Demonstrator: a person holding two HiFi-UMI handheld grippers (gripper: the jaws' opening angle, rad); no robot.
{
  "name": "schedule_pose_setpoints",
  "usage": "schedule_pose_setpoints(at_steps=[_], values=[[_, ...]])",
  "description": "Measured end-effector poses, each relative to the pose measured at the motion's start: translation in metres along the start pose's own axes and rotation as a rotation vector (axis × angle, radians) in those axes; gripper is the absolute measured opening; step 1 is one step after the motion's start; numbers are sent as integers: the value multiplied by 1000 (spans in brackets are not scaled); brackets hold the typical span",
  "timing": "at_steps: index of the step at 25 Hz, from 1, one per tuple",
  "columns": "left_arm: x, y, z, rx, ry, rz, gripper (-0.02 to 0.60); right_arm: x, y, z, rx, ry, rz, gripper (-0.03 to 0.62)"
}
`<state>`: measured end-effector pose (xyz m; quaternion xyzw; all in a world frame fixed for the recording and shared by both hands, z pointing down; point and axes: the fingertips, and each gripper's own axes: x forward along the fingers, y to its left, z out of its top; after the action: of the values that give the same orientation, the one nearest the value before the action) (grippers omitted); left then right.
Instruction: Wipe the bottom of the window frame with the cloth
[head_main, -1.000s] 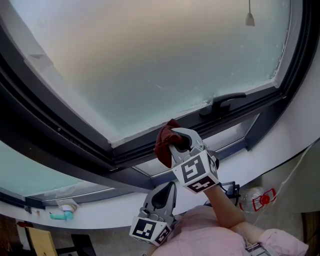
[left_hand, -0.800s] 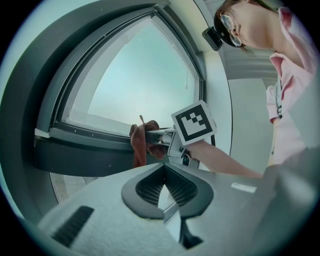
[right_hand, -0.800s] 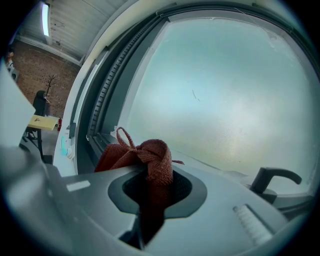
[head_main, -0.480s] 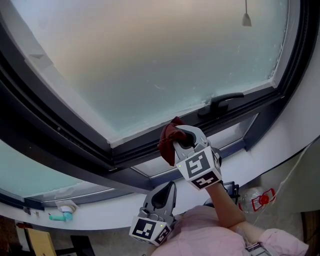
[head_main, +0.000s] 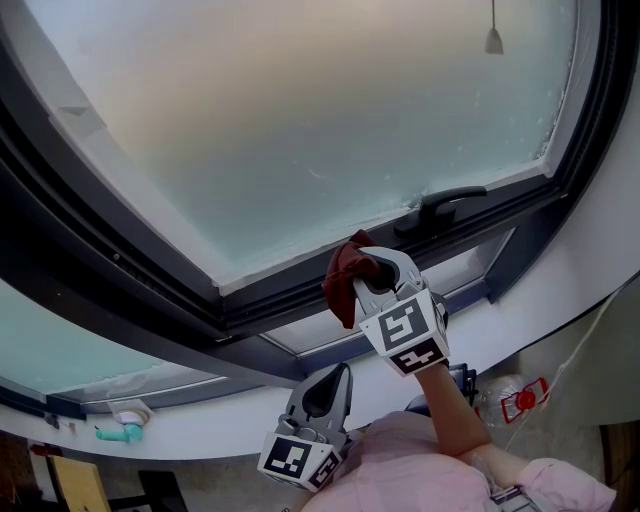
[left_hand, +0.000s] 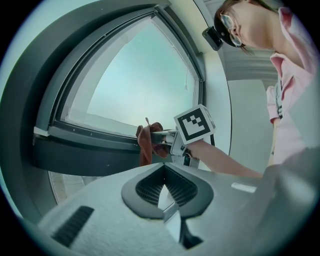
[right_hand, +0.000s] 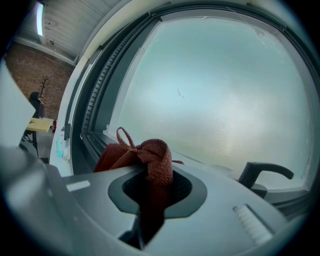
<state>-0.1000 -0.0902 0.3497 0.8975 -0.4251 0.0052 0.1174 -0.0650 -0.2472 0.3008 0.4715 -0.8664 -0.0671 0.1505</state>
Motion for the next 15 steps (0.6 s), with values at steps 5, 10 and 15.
schedule_pose_setpoints(at_steps=[5,10,15], values=[[0,1,0,-2,0,1,-3,-2,-7,-2,10,3,-16,58],[1,0,-1,-1,1,-3,-2,-4,-14,-5,18,5,-31,58],[2,-2,-1,-1,-2,-7,-2,-6,-21,-6,28,9,-43,58]])
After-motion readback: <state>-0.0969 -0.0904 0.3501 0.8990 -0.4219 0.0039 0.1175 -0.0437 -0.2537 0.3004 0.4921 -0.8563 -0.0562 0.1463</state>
